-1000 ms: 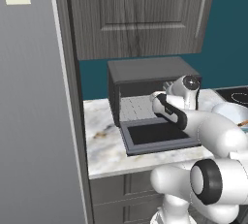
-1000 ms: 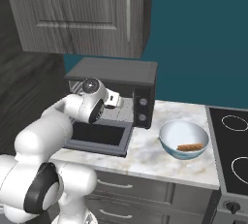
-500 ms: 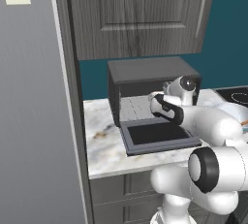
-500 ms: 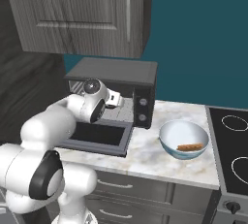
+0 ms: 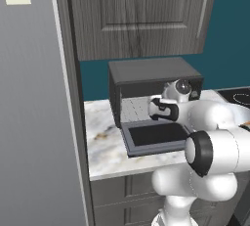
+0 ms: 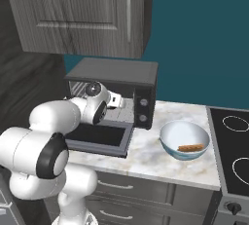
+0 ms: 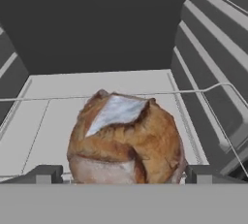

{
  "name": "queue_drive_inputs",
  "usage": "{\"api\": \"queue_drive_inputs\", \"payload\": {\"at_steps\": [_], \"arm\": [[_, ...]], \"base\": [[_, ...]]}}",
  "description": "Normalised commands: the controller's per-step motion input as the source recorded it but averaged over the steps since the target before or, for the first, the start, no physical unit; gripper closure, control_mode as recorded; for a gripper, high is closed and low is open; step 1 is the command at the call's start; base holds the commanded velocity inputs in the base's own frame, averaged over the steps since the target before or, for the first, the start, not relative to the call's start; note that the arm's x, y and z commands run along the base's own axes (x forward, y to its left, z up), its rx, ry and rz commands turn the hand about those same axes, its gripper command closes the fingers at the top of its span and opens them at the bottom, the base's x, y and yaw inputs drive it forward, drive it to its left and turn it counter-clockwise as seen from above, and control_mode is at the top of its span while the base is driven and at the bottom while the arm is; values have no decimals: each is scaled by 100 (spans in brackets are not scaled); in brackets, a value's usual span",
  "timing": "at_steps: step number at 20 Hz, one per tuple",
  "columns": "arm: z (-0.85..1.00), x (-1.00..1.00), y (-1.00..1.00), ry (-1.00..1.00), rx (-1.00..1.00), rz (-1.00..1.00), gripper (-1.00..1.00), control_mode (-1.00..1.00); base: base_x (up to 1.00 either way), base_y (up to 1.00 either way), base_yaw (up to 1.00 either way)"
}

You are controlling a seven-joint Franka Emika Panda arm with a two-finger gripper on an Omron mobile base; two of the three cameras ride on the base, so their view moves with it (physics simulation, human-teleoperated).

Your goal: Pick up the heated bread from the toaster oven and place it in the bowl. Then move the bread bowl to the dining counter.

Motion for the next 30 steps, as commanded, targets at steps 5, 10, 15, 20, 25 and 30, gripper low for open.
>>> {"api": "queue_drive_inputs", "payload": {"at_steps": [5,10,15,20,25,30], "arm": [[-23,0,-1,0,-1,0,100,-100],[0,-5,-1,0,0,0,100,-100],[0,-32,-13,-1,1,0,100,-100],[0,-75,-27,-6,1,0,100,-100],[15,-100,-53,-7,6,-7,100,-100],[50,-91,-47,0,1,-18,100,-100]], "base": [[0,0,0],[0,0,0],[0,0,0],[0,0,0],[0,0,0],[0,0,0]]}}
